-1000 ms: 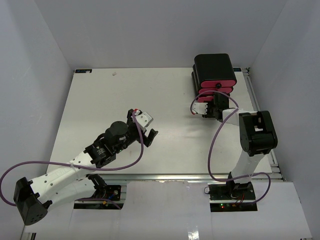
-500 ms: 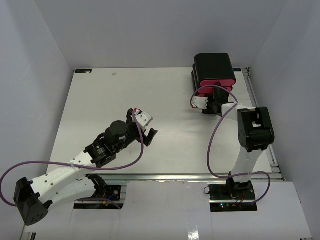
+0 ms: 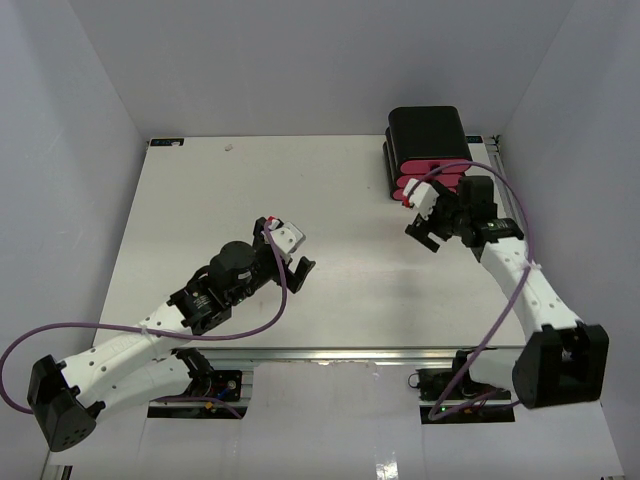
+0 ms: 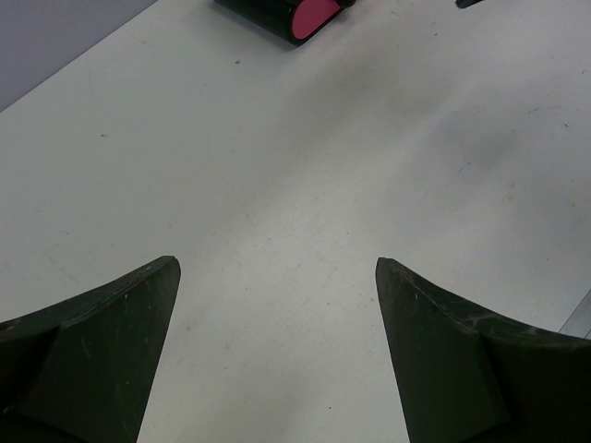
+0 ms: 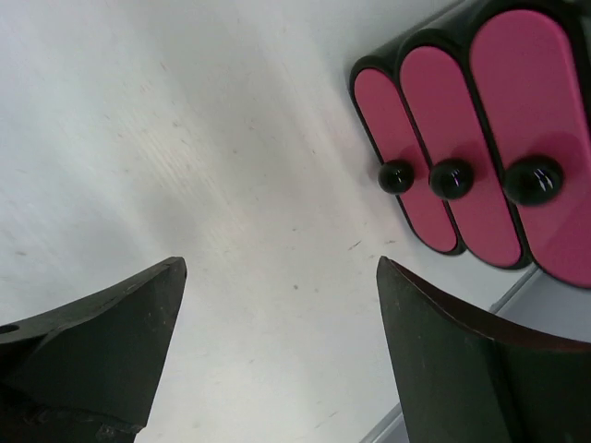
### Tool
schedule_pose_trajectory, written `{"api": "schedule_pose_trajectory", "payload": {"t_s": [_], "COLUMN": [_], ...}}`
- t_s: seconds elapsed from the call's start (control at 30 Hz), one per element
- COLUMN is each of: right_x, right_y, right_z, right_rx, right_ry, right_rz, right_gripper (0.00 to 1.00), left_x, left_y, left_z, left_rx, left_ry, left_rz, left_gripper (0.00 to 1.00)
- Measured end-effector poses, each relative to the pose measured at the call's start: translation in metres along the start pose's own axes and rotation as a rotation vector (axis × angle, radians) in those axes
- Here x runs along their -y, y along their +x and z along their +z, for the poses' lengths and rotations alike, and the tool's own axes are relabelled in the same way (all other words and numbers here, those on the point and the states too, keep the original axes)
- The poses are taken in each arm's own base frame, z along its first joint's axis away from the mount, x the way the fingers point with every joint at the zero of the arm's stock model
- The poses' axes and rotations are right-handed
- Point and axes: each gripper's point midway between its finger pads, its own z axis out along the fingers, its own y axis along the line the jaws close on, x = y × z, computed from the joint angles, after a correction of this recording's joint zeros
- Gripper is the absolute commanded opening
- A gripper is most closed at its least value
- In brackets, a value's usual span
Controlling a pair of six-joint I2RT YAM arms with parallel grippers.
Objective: Organize the makeup
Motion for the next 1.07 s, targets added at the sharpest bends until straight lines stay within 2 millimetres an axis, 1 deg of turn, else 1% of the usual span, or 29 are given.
{"api": "schedule_pose_trajectory", "payload": {"t_s": [0.07, 0.13, 0.23, 0.3, 0.37, 0.47, 0.63, 0.7, 0.77, 0.87, 1.07], "right_x": [-0.006, -0.009, -0.015, -0.023, -0.035, -0.047, -0.061, -0.066, -0.064, -0.063, -0.055], "right_y": [-0.018, -0.031, -0.038, -0.035, -0.029, -0.024, -0.015, -0.008, -0.002, 0.005, 0.006], "right_z": [-0.028, -0.048, -0.068, -0.075, -0.081, -0.085, -0.088, -0.088, -0.09, -0.095, -0.102], "right_rx": [0.068, 0.116, 0.149, 0.16, 0.165, 0.177, 0.191, 0.19, 0.198, 0.212, 0.246], "right_ry": [0.031, 0.062, 0.091, 0.105, 0.113, 0.121, 0.138, 0.155, 0.201, 0.269, 0.338], "right_rz": [0.081, 0.173, 0.301, 0.371, 0.433, 0.492, 0.551, 0.574, 0.599, 0.637, 0.674], "right_gripper": [0.9, 0.9, 0.9, 0.9, 0.9, 0.9, 0.9, 0.9, 0.9, 0.9, 0.9], "left_x": [0.0, 0.001, 0.001, 0.001, 0.002, -0.001, -0.012, -0.014, -0.013, -0.007, -0.003], "left_y": [0.0, 0.0, 0.001, 0.004, 0.009, 0.021, 0.047, 0.052, 0.052, 0.047, 0.042], "left_z": [0.0, 0.0, 0.0, 0.001, 0.002, 0.006, 0.01, 0.01, 0.009, 0.008, 0.004], "left_rx": [-0.001, -0.002, -0.004, -0.014, -0.033, -0.085, -0.175, -0.194, -0.196, -0.183, -0.164], "left_ry": [0.002, 0.003, 0.003, 0.002, 0.006, 0.014, 0.048, 0.074, 0.101, 0.139, 0.163], "left_rz": [-0.001, -0.005, -0.014, -0.033, -0.054, -0.11, -0.268, -0.334, -0.382, -0.413, -0.43], "left_gripper": [0.98, 0.98, 0.98, 0.98, 0.98, 0.98, 0.98, 0.98, 0.98, 0.98, 0.98]}}
